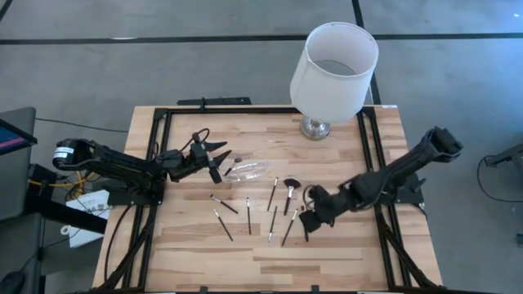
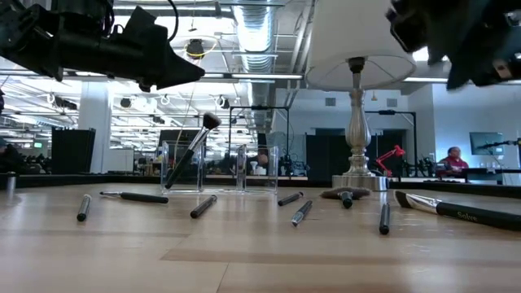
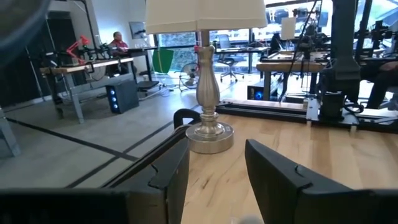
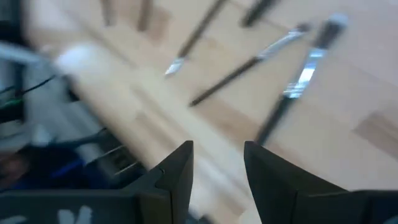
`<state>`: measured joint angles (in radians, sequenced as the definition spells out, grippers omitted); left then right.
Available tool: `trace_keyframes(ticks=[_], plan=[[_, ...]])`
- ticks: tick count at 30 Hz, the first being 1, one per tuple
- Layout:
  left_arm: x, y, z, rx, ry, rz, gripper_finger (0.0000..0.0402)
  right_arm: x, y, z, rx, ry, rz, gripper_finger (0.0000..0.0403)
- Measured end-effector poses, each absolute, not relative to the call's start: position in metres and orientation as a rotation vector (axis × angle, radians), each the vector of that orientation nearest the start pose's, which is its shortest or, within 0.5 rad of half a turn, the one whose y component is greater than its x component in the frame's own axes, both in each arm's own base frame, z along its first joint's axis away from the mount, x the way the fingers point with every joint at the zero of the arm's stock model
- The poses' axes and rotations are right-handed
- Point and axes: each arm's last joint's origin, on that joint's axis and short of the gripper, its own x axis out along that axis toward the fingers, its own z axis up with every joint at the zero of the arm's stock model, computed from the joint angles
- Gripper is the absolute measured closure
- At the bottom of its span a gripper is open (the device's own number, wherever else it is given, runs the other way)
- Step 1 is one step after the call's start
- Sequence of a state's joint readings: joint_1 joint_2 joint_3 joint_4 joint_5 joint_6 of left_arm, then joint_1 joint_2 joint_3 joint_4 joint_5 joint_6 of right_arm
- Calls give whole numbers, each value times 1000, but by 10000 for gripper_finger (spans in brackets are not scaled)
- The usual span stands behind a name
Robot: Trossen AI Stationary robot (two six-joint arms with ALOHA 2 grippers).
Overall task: Put items in baskets/containers
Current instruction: Put the blush brush into the right transparent organizer
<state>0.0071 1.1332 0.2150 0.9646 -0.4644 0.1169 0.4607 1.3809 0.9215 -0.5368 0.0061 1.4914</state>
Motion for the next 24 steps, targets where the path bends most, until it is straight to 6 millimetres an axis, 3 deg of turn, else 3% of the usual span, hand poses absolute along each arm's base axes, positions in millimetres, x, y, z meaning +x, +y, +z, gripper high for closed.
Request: trace_keyframes(ticks=[7,24], plan=[[198,14,189,101,-18,477,247,251,127,188,996,1153,-525,269],[197,16,189,100,-15,527,247,279,94,137,862,1256,-634,268]])
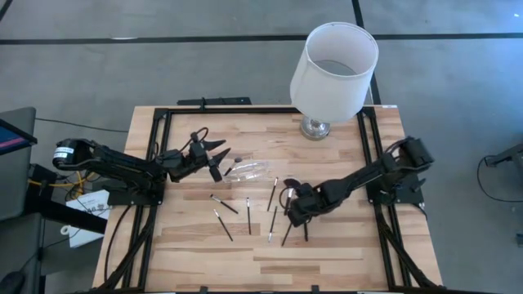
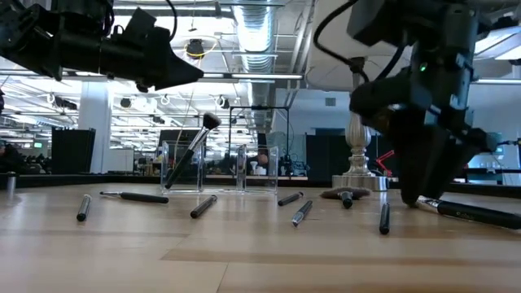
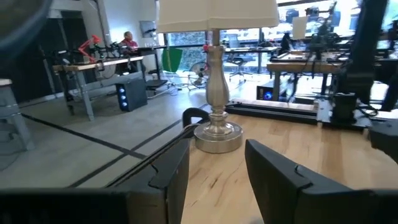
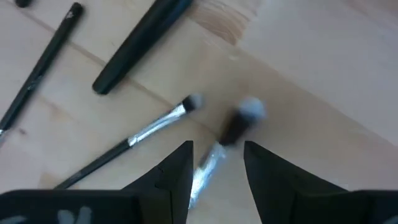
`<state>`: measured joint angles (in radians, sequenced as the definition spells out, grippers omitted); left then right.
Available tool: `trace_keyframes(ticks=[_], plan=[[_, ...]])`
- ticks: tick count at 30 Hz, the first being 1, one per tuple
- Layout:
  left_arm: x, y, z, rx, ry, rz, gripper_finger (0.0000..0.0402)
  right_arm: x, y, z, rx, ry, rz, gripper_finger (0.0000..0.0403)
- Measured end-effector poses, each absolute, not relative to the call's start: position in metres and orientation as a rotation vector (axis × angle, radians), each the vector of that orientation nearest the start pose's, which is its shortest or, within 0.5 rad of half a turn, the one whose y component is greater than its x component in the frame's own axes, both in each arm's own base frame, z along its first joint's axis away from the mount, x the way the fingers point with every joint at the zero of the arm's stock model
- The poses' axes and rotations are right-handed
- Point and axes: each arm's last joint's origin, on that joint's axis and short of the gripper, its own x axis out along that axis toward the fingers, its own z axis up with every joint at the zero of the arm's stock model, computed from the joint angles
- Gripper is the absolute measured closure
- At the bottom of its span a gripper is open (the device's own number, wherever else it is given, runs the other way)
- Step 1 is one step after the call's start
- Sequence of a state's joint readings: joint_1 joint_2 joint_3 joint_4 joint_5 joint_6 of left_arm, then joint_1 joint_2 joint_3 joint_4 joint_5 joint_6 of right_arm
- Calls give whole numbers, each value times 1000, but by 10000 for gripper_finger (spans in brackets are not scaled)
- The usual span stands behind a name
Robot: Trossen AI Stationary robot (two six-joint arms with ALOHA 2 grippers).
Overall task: Put items in baskets/containers
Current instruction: Put the blush brush into the right transparent organizer
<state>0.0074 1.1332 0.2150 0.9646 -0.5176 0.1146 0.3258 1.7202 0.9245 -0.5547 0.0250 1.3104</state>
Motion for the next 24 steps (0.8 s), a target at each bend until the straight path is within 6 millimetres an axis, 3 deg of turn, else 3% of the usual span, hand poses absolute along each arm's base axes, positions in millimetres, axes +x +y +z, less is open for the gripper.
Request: trace_keyframes(ticks=[10,19,22,24], plan=[[197,16,188,102,-7,540,247,281,87,134,828,1300,-613,283],[197,16,188,102,-7,540,247,279,85,133,800,1321,-614,390],[197,16,188,102,-7,540,247,282,86,138,798,1312,-597,381],[197,16,188,102,-7,540,247,289,87,153,792,1273,-554,373]])
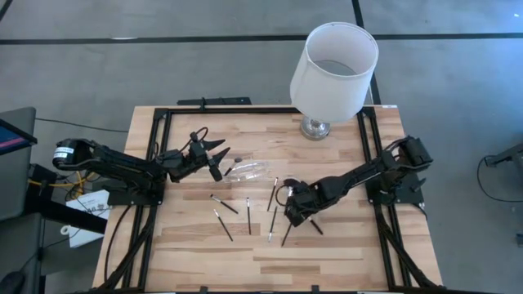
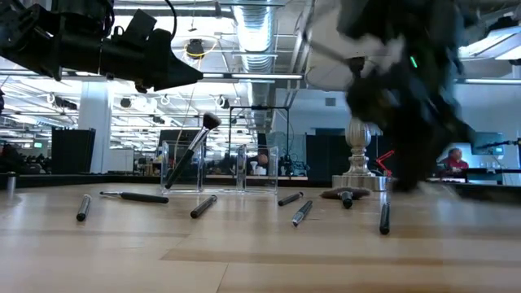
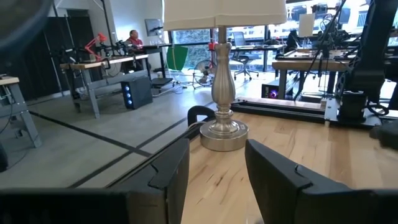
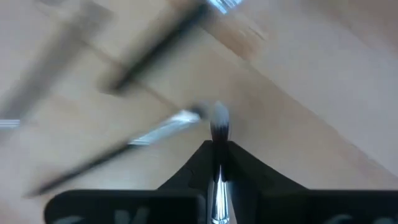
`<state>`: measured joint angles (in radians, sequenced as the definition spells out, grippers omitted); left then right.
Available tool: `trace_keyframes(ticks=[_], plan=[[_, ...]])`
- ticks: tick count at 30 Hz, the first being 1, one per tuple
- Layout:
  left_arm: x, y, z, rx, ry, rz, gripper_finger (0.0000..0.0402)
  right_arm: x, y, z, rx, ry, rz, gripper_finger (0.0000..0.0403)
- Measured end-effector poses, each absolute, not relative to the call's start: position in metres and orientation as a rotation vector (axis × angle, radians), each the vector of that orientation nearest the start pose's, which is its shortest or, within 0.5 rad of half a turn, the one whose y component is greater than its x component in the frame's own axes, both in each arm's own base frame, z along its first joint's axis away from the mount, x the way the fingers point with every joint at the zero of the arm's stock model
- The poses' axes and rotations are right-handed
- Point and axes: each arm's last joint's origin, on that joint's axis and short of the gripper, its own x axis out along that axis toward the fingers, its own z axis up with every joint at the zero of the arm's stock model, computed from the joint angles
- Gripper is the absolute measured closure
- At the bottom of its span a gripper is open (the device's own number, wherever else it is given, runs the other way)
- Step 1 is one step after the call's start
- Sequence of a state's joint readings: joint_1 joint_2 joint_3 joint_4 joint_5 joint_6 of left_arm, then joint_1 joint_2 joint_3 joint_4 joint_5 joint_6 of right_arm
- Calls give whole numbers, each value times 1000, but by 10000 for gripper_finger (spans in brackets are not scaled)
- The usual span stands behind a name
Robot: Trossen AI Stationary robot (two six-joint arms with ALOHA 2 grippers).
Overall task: Put items in baskets/containers
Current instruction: Put the blush brush into the right transparent organizer
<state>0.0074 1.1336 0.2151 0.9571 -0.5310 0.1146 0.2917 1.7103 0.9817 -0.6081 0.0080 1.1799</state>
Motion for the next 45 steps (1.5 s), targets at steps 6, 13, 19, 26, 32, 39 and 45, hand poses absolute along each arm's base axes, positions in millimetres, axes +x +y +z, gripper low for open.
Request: trace_keyframes(ticks=[6,13,19,26,32,39,45], plan=[[197,16,188,102,-8,532,247,318,74,218,549,910,-528,392],[197,16,188,102,-9,520,247,348,44,268,-21,423,-791,370],[197,16,188,102,-9,521,247,373,18,255,-99,265,-723,392],[197,16,187,107,-5,520,247,390,-1,218,-69,211,-727,379],[196,16,186,108,0,520,247,400,-7,184,6,254,-712,396],[196,16,186,107,-1,520,247,402,-6,167,67,295,-724,362],[196,16,186,107,-1,520,247,400,-6,171,63,304,-727,349]])
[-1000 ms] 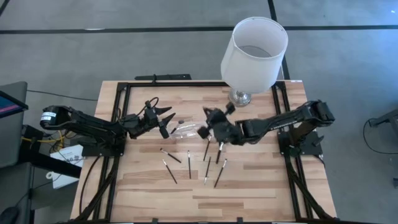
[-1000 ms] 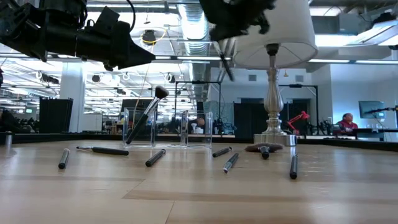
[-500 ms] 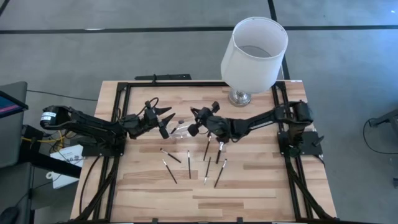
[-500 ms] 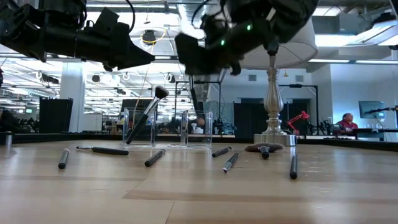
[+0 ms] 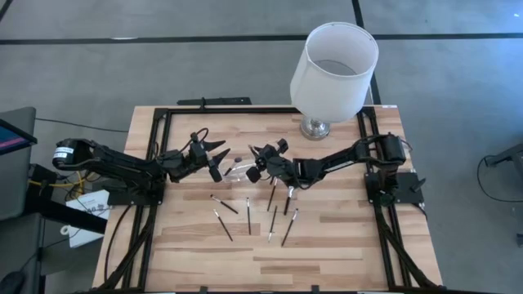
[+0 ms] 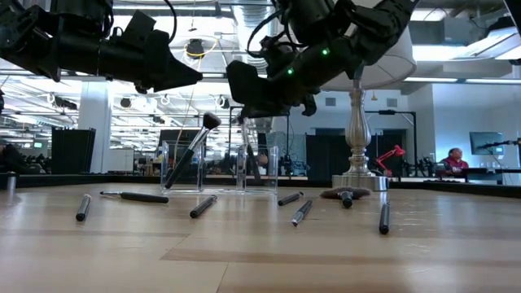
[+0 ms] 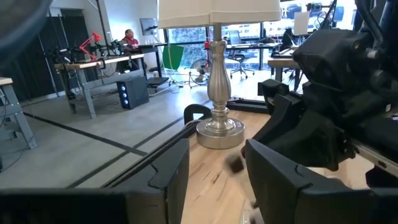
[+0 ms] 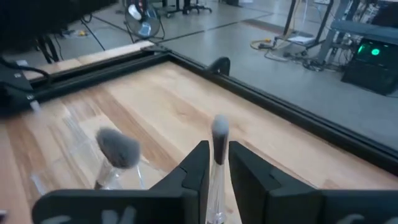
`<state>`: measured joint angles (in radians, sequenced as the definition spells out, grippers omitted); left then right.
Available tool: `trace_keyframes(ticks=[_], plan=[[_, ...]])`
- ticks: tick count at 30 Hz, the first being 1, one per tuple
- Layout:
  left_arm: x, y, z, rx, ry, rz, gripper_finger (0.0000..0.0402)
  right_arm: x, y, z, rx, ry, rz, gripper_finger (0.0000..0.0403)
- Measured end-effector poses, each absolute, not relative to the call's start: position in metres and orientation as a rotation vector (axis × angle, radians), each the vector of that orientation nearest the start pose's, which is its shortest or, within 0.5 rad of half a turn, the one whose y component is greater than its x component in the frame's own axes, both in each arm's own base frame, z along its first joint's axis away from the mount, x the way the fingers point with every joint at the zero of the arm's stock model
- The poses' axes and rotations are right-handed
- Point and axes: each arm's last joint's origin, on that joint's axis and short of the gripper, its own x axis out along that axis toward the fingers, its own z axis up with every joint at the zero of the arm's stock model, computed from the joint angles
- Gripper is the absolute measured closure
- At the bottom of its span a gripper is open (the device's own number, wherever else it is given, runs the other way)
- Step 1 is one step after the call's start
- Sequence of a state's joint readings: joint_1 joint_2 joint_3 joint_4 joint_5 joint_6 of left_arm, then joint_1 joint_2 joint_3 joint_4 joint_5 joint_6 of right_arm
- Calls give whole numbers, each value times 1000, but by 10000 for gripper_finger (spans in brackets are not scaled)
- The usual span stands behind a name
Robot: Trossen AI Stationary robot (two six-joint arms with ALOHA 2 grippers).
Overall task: Put items in baskets/containers
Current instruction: Put the blush brush into the right transparent organizer, then put the highlighter brush into the center transparent organizer
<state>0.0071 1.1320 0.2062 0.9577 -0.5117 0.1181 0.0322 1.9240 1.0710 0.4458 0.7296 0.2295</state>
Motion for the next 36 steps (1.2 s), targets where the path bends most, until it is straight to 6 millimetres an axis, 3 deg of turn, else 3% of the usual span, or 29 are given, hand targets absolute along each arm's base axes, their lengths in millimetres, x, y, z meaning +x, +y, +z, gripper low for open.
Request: trace_keyframes(ticks=[9,13,20,26,29,36], plan=[[196,16,186,107,0,520,247,400,-2,173,77,334,-661,330],[196,16,185,108,1,520,247,399,5,192,115,388,-594,316],[194,16,182,107,11,520,247,373,33,224,305,585,-522,310],[194,16,182,108,15,519,247,344,61,208,565,831,-614,310],[194,16,182,108,15,519,247,335,69,194,611,917,-709,310],[194,16,182,108,14,519,247,335,70,175,646,1027,-755,310]])
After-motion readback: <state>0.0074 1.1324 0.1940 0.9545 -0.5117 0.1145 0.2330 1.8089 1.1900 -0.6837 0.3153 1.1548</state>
